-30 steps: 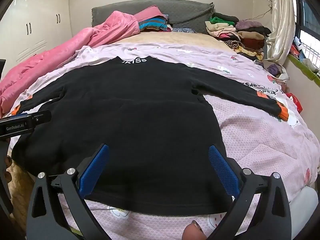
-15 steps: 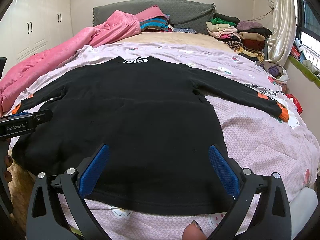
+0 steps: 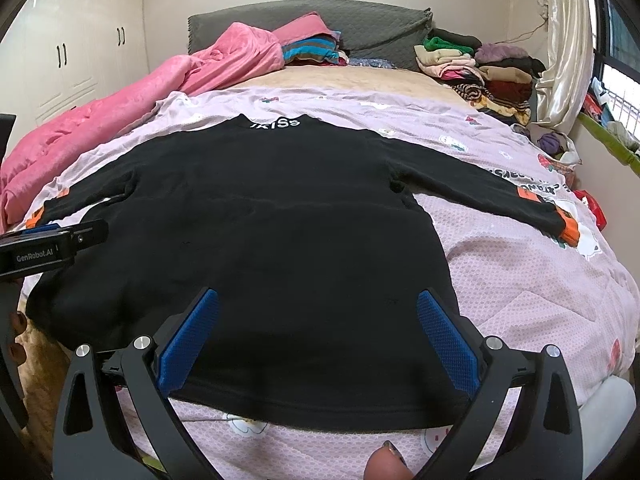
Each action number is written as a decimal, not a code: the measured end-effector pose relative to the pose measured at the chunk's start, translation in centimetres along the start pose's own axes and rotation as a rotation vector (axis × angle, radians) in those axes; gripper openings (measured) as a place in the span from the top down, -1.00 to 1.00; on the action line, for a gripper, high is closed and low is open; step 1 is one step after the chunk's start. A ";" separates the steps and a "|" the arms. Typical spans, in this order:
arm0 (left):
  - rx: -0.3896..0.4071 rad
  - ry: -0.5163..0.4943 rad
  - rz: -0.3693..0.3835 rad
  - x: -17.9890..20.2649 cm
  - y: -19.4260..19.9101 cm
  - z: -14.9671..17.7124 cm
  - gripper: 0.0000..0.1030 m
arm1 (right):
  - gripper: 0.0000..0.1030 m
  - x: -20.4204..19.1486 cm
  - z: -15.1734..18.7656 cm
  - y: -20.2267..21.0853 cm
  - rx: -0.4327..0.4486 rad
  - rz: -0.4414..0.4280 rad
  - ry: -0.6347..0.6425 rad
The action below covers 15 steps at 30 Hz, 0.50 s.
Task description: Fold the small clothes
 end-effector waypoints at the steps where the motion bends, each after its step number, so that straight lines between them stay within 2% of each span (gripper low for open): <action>1: -0.001 0.000 0.001 0.0 0.0 0.0 -0.82 | -0.92 0.0 0.0 0.0 0.001 0.000 -0.001; 15: -0.002 -0.004 0.000 0.1 -0.1 -0.1 -0.82 | -0.92 -0.3 -0.3 -0.1 0.003 -0.011 0.005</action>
Point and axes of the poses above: each gripper's, at about its wrist camera, not at the fingertips, and y roughly against the way its jaws point, x to its right, z to its underside, the point moved 8 cm from there along -y, roughly the way its jaws point, and after that the axes turned 9 degrees about -y, right-handed, at the moved point
